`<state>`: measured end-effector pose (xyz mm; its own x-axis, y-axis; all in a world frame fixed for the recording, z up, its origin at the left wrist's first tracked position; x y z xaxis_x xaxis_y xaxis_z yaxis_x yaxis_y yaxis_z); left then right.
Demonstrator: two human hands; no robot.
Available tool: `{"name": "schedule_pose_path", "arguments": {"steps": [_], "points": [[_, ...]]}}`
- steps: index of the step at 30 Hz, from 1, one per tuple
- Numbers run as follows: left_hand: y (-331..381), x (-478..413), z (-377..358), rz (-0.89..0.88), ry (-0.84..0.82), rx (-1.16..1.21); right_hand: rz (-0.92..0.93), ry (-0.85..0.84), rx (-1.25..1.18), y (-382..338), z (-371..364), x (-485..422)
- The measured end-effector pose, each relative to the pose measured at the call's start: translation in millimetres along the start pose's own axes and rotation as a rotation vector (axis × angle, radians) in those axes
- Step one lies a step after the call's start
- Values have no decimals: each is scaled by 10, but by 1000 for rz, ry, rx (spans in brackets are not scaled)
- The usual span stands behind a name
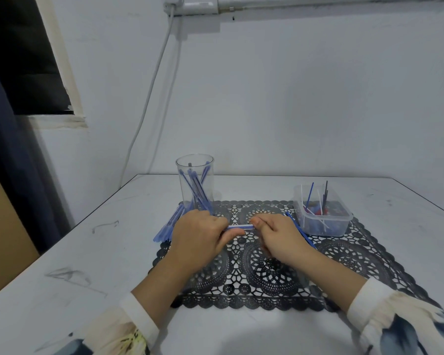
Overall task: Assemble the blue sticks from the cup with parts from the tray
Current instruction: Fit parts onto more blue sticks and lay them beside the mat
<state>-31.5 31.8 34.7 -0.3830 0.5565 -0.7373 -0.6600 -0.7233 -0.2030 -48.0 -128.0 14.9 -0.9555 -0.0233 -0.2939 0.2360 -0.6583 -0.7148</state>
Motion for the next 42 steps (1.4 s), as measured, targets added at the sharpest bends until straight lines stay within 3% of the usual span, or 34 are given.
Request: {"name": "schedule_pose_path", "arguments": {"steps": [4, 10, 13, 19, 25, 27, 32, 37, 42], "points": [[-13, -1, -13, 20, -41, 44, -19, 46, -80, 59, -60, -6], [-42, 43, -134, 129, -178, 301, -53, 208, -269, 169, -83, 22], [-39, 46, -148, 100, -184, 355, -24, 210, -161, 163, -77, 34], [-279, 51, -33, 368, 114, 452, 71, -120, 443, 189, -269, 60], [-558, 73, 263, 594, 519, 399, 11, -326, 678, 257, -397, 68], [-707, 123, 266, 748, 553, 421, 0, -341, 689, 255, -396, 70], [-1050, 299, 44, 1068, 305, 414, 0, -348, 705, 243, -399, 79], [-1175, 468, -295, 1147, 3, 459, 2, -349, 687, 208, -392, 80], [-1221, 534, -462, 1197, -80, 491, 5, -349, 689, 227, -400, 72]]}}
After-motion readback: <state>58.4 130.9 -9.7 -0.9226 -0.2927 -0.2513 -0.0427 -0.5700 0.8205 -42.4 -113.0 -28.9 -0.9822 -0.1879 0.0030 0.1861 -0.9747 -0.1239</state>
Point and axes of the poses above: each hand's wrist, its own x-axis away from the middle knuckle, its own z-axis out of the back of the hand, y = z × x, the point moved 4 cm from there along -x, towards the middle knuckle, and after that the axes turned 1 degree about -y, right-handed, at the moved point
